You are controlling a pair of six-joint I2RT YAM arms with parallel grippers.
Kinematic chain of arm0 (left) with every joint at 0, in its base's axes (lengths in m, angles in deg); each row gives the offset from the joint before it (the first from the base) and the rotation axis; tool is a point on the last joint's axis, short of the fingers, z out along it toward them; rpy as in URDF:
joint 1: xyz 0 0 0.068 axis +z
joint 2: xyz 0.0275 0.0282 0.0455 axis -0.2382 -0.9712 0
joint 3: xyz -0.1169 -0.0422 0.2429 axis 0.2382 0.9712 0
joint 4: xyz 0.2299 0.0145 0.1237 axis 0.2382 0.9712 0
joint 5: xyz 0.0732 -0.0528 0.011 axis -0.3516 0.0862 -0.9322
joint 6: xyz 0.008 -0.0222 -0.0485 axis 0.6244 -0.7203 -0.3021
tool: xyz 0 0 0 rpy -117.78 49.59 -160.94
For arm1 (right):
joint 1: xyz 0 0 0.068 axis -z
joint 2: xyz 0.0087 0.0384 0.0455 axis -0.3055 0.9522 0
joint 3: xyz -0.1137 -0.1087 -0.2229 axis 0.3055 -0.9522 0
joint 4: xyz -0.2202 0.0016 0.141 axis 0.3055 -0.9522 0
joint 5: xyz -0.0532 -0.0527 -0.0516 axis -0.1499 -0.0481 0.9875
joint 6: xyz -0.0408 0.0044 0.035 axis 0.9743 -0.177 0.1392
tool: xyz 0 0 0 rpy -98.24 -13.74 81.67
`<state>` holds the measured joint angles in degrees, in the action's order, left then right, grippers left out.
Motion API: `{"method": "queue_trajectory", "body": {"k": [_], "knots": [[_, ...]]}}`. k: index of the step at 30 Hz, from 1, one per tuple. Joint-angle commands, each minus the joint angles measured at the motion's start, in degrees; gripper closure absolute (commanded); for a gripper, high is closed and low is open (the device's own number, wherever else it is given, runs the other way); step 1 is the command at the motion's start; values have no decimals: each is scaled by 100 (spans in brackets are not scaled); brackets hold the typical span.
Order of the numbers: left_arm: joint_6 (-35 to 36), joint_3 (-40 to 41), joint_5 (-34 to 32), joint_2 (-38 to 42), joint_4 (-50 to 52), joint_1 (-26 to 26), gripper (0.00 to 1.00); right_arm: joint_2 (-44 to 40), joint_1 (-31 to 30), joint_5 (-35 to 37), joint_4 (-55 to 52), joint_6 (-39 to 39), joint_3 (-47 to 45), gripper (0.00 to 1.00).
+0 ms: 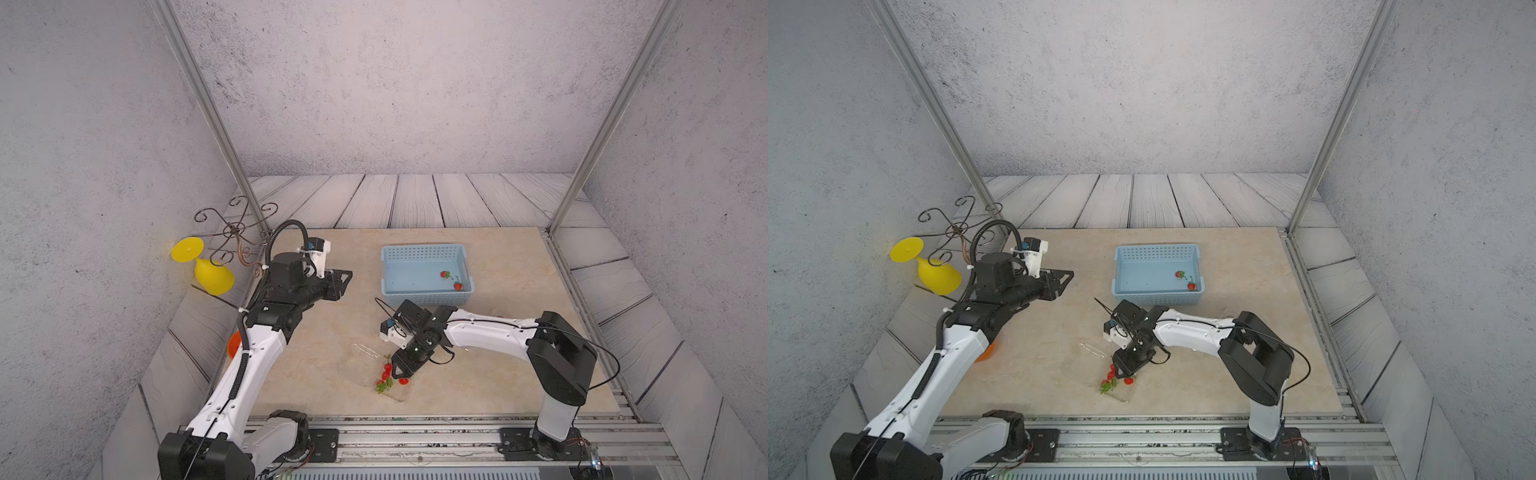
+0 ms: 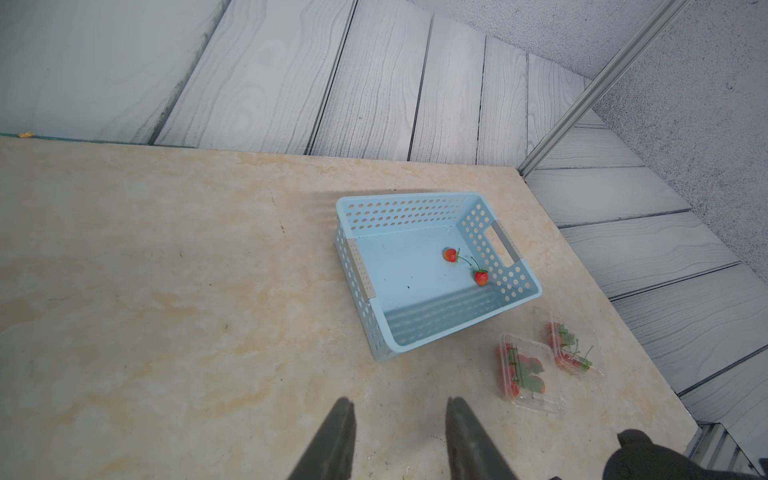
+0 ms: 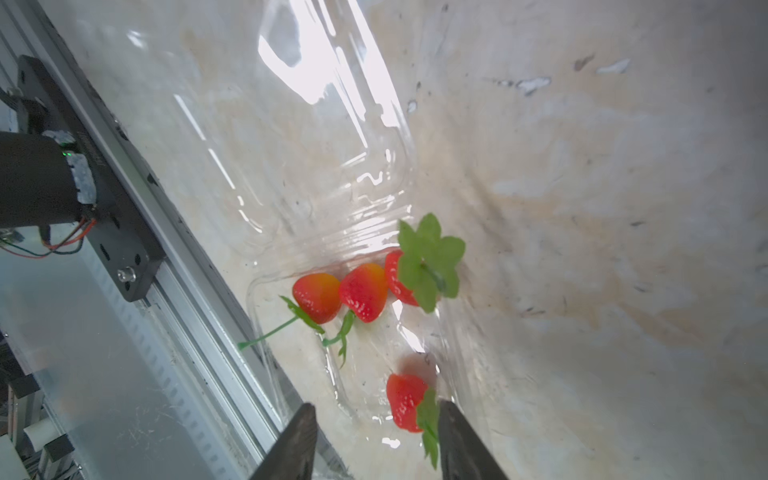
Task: Pack strawberries into containers
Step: Place the strawberry in the packing box, then pick up the strawberry from the basket.
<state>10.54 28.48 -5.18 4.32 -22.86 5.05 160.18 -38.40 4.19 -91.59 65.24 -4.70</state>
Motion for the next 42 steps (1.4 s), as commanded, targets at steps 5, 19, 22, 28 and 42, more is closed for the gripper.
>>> {"method": "queue_trajectory", "body": {"k": [5, 19, 22, 28, 42], "knots": [[38, 80, -38, 54, -29, 46, 60, -988, 449, 263, -507, 133, 594, 49], [59, 73, -54, 39, -16, 47, 60, 344, 2754, 1520, -822, 537, 1948, 48], [66, 78, -56, 38, -7, 45, 60, 1085, 2945, 1999, -978, 524, 2639, 48], [71, 69, -61, 5, 2, 51, 60, 2396, 3219, 2433, -1199, 511, 3804, 42], [101, 61, -74, -84, 19, 72, 60, 3708, 3392, 2386, -1411, 659, 4924, 39]]}}
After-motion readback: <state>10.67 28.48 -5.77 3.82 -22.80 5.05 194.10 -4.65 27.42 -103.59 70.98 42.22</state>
